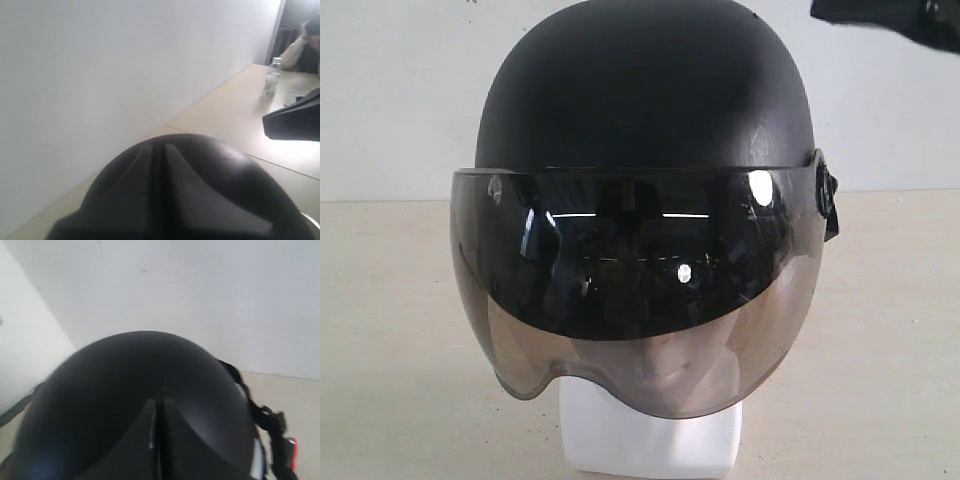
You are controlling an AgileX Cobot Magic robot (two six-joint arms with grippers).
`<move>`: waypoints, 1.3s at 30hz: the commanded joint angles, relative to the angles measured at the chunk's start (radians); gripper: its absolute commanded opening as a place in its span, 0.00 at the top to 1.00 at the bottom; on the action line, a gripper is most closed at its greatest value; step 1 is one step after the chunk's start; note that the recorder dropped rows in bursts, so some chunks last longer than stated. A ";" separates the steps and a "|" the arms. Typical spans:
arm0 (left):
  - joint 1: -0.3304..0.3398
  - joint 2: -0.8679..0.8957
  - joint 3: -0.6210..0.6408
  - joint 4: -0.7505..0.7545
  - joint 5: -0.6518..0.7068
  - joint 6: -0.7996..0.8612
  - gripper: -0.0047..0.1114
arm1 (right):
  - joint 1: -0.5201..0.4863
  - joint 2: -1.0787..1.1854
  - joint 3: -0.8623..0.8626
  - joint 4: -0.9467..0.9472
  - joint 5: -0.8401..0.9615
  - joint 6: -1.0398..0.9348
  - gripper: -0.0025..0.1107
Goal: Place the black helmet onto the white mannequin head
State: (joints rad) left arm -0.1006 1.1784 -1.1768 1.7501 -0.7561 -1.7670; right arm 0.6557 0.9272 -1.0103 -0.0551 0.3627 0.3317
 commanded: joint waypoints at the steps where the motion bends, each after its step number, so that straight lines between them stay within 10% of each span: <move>1: 0.000 0.114 -0.132 -0.006 -0.175 0.007 0.92 | 0.129 0.006 -0.129 0.081 0.109 -0.221 0.98; 16: 0.069 0.275 -0.237 -0.006 -0.463 0.049 0.92 | 0.218 0.290 -0.371 0.155 0.454 -0.368 0.98; 39: 0.028 0.348 -0.229 -0.006 -0.465 0.067 0.92 | 0.218 0.327 -0.388 0.289 0.430 -0.461 0.98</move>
State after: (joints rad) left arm -0.0446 1.5188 -1.4057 1.7514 -1.2195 -1.7150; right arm 0.8764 1.2549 -1.3931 0.2274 0.8010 -0.1190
